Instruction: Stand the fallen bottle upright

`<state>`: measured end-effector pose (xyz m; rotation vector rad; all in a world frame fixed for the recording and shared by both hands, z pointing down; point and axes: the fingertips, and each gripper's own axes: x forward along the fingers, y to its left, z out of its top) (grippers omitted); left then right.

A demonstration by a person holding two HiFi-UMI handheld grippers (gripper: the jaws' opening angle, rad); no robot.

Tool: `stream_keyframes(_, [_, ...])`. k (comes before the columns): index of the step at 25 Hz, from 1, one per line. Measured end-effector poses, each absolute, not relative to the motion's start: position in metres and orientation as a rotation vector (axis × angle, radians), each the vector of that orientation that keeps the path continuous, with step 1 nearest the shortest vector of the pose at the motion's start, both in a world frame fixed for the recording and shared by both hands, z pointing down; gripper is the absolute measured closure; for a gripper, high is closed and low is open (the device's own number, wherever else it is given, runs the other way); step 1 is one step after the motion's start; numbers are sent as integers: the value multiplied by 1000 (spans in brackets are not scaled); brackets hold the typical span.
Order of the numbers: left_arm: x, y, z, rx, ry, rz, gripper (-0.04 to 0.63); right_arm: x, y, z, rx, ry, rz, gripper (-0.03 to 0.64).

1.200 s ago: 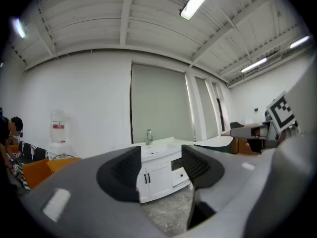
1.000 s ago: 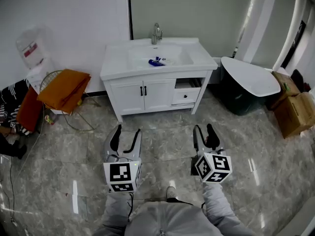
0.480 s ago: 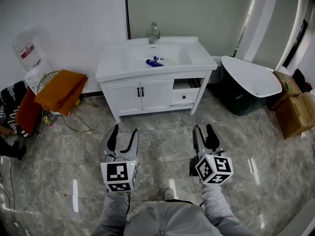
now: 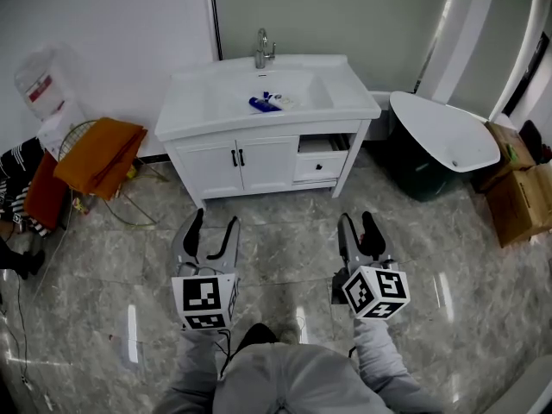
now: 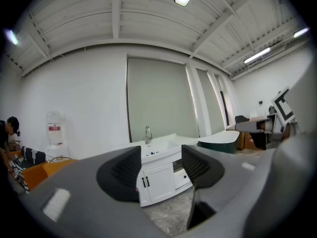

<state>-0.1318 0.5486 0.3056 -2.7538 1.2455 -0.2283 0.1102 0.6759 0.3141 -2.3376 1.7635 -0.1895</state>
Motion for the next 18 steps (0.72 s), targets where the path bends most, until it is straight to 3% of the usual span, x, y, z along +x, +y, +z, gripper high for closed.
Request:
stream_keyframes(8, [-108,481,314,-2752,1241,-239,291,132,612,324,-2334,1770,-202,410])
stream_keyframes(18, [-59,320,312,-2786,1105,-252,291,167,459,325,-2417,1690,-210,410])
